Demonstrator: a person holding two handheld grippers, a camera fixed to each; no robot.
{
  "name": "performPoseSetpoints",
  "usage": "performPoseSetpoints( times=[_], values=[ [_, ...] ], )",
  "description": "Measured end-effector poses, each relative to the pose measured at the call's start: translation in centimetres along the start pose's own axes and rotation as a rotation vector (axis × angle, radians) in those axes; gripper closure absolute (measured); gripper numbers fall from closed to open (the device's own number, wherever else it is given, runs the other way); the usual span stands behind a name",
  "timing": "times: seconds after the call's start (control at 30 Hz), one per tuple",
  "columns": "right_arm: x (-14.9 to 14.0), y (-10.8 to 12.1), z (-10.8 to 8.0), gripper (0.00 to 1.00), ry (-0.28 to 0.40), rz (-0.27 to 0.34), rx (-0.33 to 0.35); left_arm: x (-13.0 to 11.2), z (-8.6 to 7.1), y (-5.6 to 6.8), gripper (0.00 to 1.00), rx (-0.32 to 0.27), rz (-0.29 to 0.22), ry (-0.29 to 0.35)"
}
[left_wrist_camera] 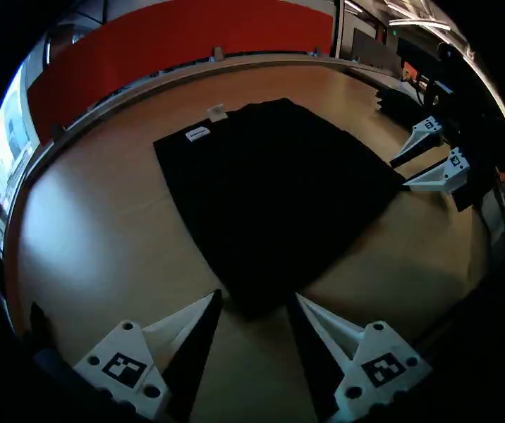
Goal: Fold towel
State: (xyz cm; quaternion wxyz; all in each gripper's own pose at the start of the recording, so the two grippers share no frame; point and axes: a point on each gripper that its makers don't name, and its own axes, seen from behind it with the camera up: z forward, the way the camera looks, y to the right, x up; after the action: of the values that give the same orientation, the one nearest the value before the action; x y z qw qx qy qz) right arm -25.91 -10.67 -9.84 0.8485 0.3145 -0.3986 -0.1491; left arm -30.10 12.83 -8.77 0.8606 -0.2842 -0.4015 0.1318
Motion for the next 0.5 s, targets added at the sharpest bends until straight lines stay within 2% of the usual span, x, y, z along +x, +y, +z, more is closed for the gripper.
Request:
performPoseSetpoints(
  times=[0.1, 0.27, 0.4, 0.5],
  values=[
    [0.02, -0.05, 0.07, 0.51, 0.000, -0.004, 0.004, -0.03, -0.02, 0.16, 0.44, -0.001, 0.002, -0.003],
    [0.05, -0.06, 0.16, 0.71, 0.000, 0.004, 0.002, 0.00, 0.01, 0.42, 0.54, -0.002, 0.002, -0.009],
    [0.10, -0.22, 0.18, 0.80, -0.001, 0.012, 0.002, 0.02, 0.04, 0.36, 0.77, 0.009, -0.009, -0.018],
    [0.22, -0.39, 0.10, 0.83, 0.001, 0.017, 0.002, 0.05, 0.11, 0.47, 0.84, 0.014, -0.014, -0.023]
  ],
)
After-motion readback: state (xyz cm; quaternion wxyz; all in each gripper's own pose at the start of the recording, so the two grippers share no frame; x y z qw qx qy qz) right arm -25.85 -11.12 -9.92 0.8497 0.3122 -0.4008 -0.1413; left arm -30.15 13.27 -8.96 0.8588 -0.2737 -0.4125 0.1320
